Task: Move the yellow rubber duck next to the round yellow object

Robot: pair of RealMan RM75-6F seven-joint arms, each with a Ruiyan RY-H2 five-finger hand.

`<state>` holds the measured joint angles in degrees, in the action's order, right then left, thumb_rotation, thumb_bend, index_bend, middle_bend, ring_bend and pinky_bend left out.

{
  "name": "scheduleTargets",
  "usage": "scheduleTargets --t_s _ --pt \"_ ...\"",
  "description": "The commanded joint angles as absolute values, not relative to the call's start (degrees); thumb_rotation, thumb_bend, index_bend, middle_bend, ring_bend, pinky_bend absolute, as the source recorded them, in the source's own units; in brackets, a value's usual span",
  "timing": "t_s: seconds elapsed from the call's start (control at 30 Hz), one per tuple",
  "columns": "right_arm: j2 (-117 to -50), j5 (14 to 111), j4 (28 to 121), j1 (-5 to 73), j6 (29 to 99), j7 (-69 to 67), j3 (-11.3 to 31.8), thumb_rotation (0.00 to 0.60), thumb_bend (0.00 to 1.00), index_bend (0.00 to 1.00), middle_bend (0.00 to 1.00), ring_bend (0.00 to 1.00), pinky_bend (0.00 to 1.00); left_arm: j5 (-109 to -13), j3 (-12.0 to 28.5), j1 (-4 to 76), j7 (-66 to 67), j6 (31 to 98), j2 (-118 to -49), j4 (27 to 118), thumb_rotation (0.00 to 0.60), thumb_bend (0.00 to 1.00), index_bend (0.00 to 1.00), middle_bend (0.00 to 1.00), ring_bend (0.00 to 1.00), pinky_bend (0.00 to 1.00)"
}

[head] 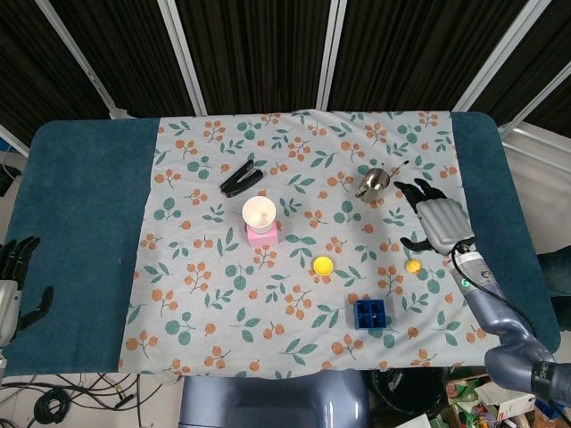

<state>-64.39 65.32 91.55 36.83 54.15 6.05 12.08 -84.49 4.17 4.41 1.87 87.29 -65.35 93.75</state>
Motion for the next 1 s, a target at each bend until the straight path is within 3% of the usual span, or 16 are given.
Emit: scheduleTargets --t_s 0.03,0.57,1.0 --pt "-65.58 66.46 90.13 35.20 55.76 7.29 10.12 0.600 0.14 0.12 0.16 0.03 0.16 -84.49 4.16 4.42 1.89 87.27 -65.37 93.80 0.600 0.43 0.00 0.07 0.00 0.00" --pt "-75.43 70.11 80.76 30.04 59.55 7.02 4.20 0.600 0.16 0.23 0.24 0.03 0.16 -83.93 4.01 4.56 2.70 86.54 -65.42 94.34 0.600 0.43 0.00 0.07 0.00 0.00" --pt "-81.50 72.01 71.64 28.48 59.79 5.42 3.05 0.600 0.26 0.31 0.29 0.03 0.16 -83.81 4.02 4.58 2.97 86.50 -65.51 94.38 0.600 0.43 0.00 0.07 0.00 0.00"
